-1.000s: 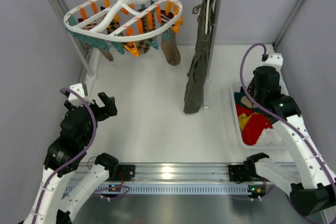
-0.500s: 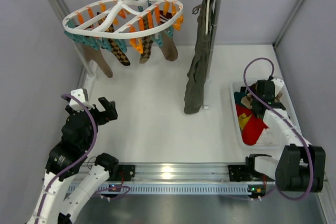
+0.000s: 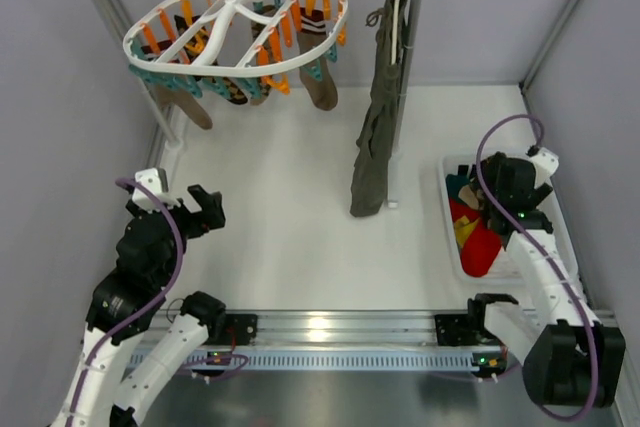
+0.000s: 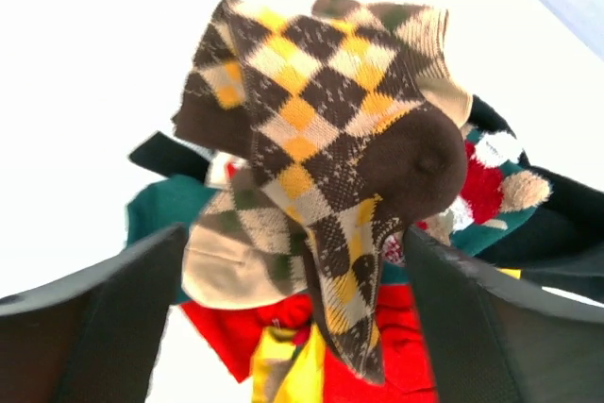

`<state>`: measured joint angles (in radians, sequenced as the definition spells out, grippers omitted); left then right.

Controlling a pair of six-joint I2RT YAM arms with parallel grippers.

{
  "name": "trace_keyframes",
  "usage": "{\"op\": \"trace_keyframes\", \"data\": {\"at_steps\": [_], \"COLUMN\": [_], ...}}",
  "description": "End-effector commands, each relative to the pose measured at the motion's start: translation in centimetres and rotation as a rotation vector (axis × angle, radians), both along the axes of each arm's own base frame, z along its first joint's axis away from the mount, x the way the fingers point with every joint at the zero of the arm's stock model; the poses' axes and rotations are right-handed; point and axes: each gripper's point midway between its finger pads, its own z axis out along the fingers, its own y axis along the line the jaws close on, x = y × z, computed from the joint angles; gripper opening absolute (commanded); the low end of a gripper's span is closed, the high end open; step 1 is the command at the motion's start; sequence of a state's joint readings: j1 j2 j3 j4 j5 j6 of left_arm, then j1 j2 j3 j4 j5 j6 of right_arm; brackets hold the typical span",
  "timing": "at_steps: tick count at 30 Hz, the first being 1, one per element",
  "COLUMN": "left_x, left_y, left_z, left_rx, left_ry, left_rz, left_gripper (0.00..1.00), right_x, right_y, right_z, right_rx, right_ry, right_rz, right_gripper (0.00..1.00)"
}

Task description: Remove the socks clipped to the hanger

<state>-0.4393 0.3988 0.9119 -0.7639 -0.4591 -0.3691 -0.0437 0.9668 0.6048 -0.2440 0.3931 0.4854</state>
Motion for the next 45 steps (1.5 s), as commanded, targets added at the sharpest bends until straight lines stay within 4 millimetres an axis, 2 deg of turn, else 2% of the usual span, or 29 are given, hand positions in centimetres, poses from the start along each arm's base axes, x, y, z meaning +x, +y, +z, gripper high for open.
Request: {"op": "trace_keyframes", "data": {"at_steps": [1,6,8,9,11,12,14,15,16,18,19,20,22,24,27,28,29,30,31,32,33,34,35,36,38,39,40,43,45], "left_x": [0.2,-0.9,-1.5,-2.0,-2.3,-2.8,-2.5,-2.8,-2.5,-1.5,-1.5,0.2,0.7,2.3,3.3,3.7,4.1,3.5,4.1,4.0,4.5,4.2,4.3,4.9,5.0,5.3,5.6,6.8,8.2], "left_y": [-1.3,-2.9,-4.1,-4.2,-5.3,-5.4,-6.6,-6.7,-7.3,-9.8,-10.4,-11.9,-13.2,-14.3,-14.0,-13.2,-12.8,-11.9,-10.3,-9.5,-8.8,-6.6,-5.7,-4.6,-1.6,-0.8,-0.3,0.5,0.0], "left_z": [2.6,7.2,8.7,10.5,12.1,13.9,15.3,17.0,17.5,17.9,19.1,18.6,19.3,18.7,18.3,18.0,16.7,16.6,15.9,15.0,12.6,11.8,10.5,7.3,5.3,4.0,1.7,-1.2,-2.0], "left_rx": [-0.064,-0.164,-0.217,-0.240,-0.274,-0.293,-0.313,-0.325,-0.328,-0.321,-0.308,-0.294,-0.299,-0.294,-0.280,-0.256,-0.240,-0.230,-0.201,-0.186,-0.155,-0.133,-0.115,-0.077,-0.038,-0.020,-0.011,-0.010,-0.060], "left_ry": [-0.051,-0.128,-0.147,-0.183,-0.198,-0.232,-0.234,-0.259,-0.252,-0.200,-0.215,-0.162,-0.147,-0.104,-0.097,-0.105,-0.085,-0.105,-0.112,-0.107,-0.068,-0.083,-0.070,-0.013,0.000,0.019,0.056,0.079,0.079], "left_rz": [-0.050,-0.152,-0.213,-0.235,-0.289,-0.310,-0.359,-0.378,-0.396,-0.496,-0.538,-0.570,-0.629,-0.639,-0.599,-0.557,-0.527,-0.498,-0.410,-0.370,-0.326,-0.224,-0.175,-0.107,0.065,0.118,0.167,0.271,0.309], "left_gripper": [0.98,0.98,0.98,0.98,0.98,0.98,0.98,0.98,0.98,0.98,0.98,0.98,0.98,0.98,0.98,0.98,0.98,0.98,0.98,0.98,0.98,0.98,0.98,0.98,0.98,0.98,0.98,0.98,0.98], "right_x": [-0.1,-1.6,-2.5,-2.8,-3.2,-3.2,-3.2,-3.1,-3.1,-2.9,-2.9,-2.8,-2.6,-2.6,-2.7,-2.8,-3.0,-3.6,-4.0,-4.3,-5.3,-5.9,-6.5,-7.5,-8.2,-8.7,-8.9,-10.0,-10.6], "right_y": [-0.2,-0.1,0.0,0.0,0.8,1.8,3.0,4.4,5.0,6.5,7.2,7.7,8.8,9.7,11.1,11.6,12.3,13.5,14.1,14.7,15.7,16.2,16.8,17.5,18.0,18.4,18.6,19.4,19.8], "right_z": [3.8,7.2,9.4,10.2,12.4,13.0,14.3,14.5,14.8,15.0,15.1,15.0,14.9,14.4,14.1,14.6,14.6,15.1,15.4,16.5,17.6,18.1,19.7,20.4,21.3,22.0,22.3,23.0,23.7], "right_rx": [-0.025,-0.041,-0.050,-0.056,-0.048,-0.028,-0.007,0.022,0.037,0.073,0.089,0.099,0.125,0.153,0.181,0.184,0.196,0.215,0.228,0.226,0.228,0.230,0.227,0.233,0.245,0.242,0.247,0.289,0.292], "right_ry": [-0.054,-0.118,-0.179,-0.202,-0.281,-0.312,-0.372,-0.388,-0.401,-0.419,-0.426,-0.428,-0.429,-0.418,-0.424,-0.447,-0.456,-0.478,-0.496,-0.542,-0.587,-0.613,-0.674,-0.701,-0.728,-0.751,-0.761,-0.801,-0.843], "right_rz": [0.018,0.029,0.032,0.039,0.082,0.135,0.201,0.269,0.300,0.377,0.416,0.439,0.501,0.547,0.622,0.655,0.694,0.769,0.804,0.846,0.912,0.945,0.984,1.038,1.074,1.101,1.114,1.163,1.200], "right_gripper": [0.96,0.99,0.99,0.99,0.99,0.99,1.00,0.99,0.99,0.99,0.99,0.99,0.99,0.99,1.00,0.99,0.99,0.99,0.99,0.99,0.99,0.99,0.99,0.99,0.99,0.99,0.99,0.99,1.00]}}
